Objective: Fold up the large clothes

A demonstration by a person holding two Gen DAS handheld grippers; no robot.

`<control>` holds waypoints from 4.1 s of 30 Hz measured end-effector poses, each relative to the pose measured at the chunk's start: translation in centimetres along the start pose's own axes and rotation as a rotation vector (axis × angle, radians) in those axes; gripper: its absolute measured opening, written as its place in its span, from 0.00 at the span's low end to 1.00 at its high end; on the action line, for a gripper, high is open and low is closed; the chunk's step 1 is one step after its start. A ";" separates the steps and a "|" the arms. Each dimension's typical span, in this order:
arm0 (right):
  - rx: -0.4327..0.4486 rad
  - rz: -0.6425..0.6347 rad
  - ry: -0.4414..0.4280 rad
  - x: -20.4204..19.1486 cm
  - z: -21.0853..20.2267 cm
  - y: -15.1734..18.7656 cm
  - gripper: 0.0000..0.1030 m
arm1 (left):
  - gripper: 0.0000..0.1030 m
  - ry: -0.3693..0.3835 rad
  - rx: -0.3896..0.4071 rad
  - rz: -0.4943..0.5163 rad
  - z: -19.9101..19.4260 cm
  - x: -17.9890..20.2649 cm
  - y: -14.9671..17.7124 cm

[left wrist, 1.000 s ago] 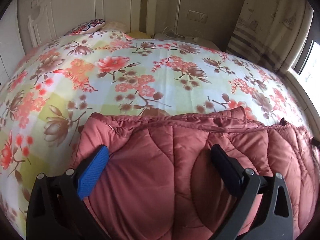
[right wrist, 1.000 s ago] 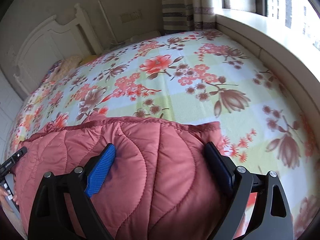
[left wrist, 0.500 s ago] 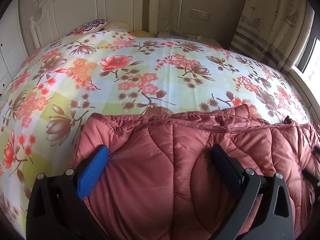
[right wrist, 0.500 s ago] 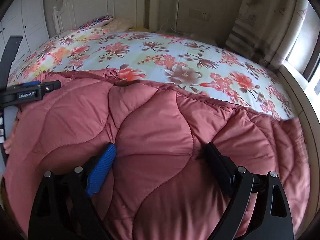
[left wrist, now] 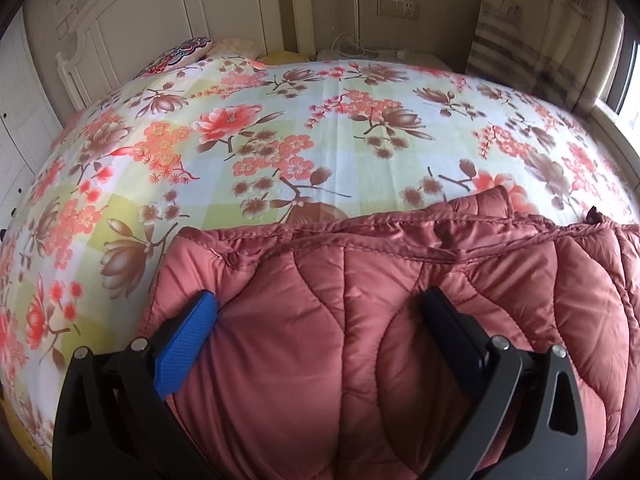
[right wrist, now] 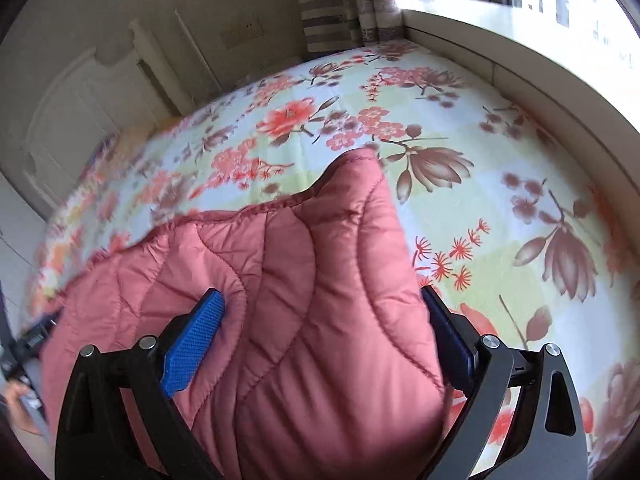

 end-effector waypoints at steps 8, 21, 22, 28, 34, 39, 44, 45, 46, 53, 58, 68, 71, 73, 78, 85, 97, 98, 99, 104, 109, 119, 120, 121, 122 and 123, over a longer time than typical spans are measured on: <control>0.012 -0.005 0.009 0.1 0.0 -0.3 0.94 | 0.94 0.158 0.237 0.041 -9.2 7.0 -1.6; 0.177 -0.110 0.031 -3.9 -6.1 -0.1 0.95 | 0.98 0.275 0.151 0.242 -4.6 14.3 2.4; 0.199 -0.163 -0.011 -5.8 -7.4 0.5 0.95 | 0.98 0.273 0.153 0.244 -4.6 14.3 2.5; 0.080 -0.547 0.061 -13.0 -4.6 7.6 0.95 | 0.98 0.273 0.166 0.234 -4.8 14.4 2.5; 0.078 -0.499 -0.002 -12.2 -2.9 7.9 0.96 | 0.98 0.260 0.168 0.229 -4.8 14.2 2.5; 0.099 -0.493 0.028 -11.5 -4.8 6.4 0.95 | 0.98 0.161 0.258 0.151 -7.7 9.7 2.1; 0.147 -0.328 0.080 -5.5 -7.1 3.9 0.95 | 0.98 0.006 0.228 -0.082 -7.3 -1.2 3.9; 0.121 -0.290 0.101 -3.9 -6.2 3.8 0.95 | 0.98 -0.004 0.198 -0.110 -6.3 -2.5 4.7; 0.094 -0.266 0.091 -3.0 -5.0 4.1 0.96 | 0.98 0.031 0.162 -0.143 -4.7 -3.5 5.7; 0.127 -0.281 0.133 -3.7 -5.2 4.2 0.96 | 0.97 0.039 0.166 -0.166 -5.0 -3.6 5.3; 0.217 -0.365 0.018 -8.0 -9.3 5.8 0.96 | 0.98 0.034 0.321 -0.111 -11.0 -0.8 4.6; 0.099 -0.603 -0.087 -14.5 -5.7 13.2 0.96 | 0.98 0.011 0.281 0.211 -7.7 8.5 5.8; 0.057 -0.587 -0.100 -14.2 -5.7 12.7 0.96 | 0.98 0.053 0.258 0.192 -7.6 7.9 5.8; 0.053 -0.581 -0.093 -13.8 -6.2 12.2 0.96 | 0.98 0.069 0.259 0.166 -8.5 7.1 6.0; 0.119 -0.471 -0.019 -9.3 -8.5 8.3 0.95 | 0.98 0.041 0.304 0.034 -11.3 1.8 6.7; 0.060 -0.236 -0.018 -1.2 -5.4 5.9 0.96 | 0.98 0.147 0.161 -0.198 -6.2 -4.1 9.5; 0.190 -0.452 -0.079 -9.8 -12.8 9.3 0.96 | 0.98 0.065 0.389 0.111 -16.0 6.7 9.0; 0.185 -0.497 -0.093 -10.8 -13.0 10.2 0.96 | 0.98 0.089 0.373 0.147 -15.5 8.3 9.2; 0.169 -0.560 -0.099 -12.0 -12.7 11.6 0.96 | 0.98 0.107 0.343 0.184 -14.7 9.7 9.8; 0.115 -0.687 -0.045 -12.9 -7.8 15.7 0.96 | 0.98 0.080 0.305 0.224 -11.0 11.3 11.8; 0.053 -0.640 -0.087 -11.9 -8.7 14.2 0.96 | 0.98 0.091 0.318 0.168 -13.1 9.0 11.8; 0.098 -0.476 0.039 -2.3 -10.4 11.0 0.96 | 0.98 0.003 0.301 -0.041 -10.8 -1.3 14.1; 0.073 -0.445 0.005 -1.6 -9.5 11.4 0.96 | 0.98 0.024 0.290 -0.052 -10.3 -1.4 14.3; 0.062 -0.417 -0.026 -1.2 -9.1 11.4 0.96 | 0.98 0.039 0.281 -0.070 -10.1 -1.5 14.4; 0.047 -0.378 -0.048 -0.8 -8.8 11.4 0.96 | 0.98 0.042 0.272 -0.092 -10.1 -1.6 14.4; 0.045 -0.376 -0.040 -0.8 -8.9 11.5 0.96 | 0.97 0.033 0.269 -0.099 -10.5 -1.7 14.2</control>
Point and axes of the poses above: each gripper's, at about its wrist camera, not at the fingertips, and z roughly the way its jaws point, x to its right, y to its underside, the point moved 8 cm from there along z, roughly the way its jaws point, and after that the axes turned 8 degrees about z, right-handed, at the moved point
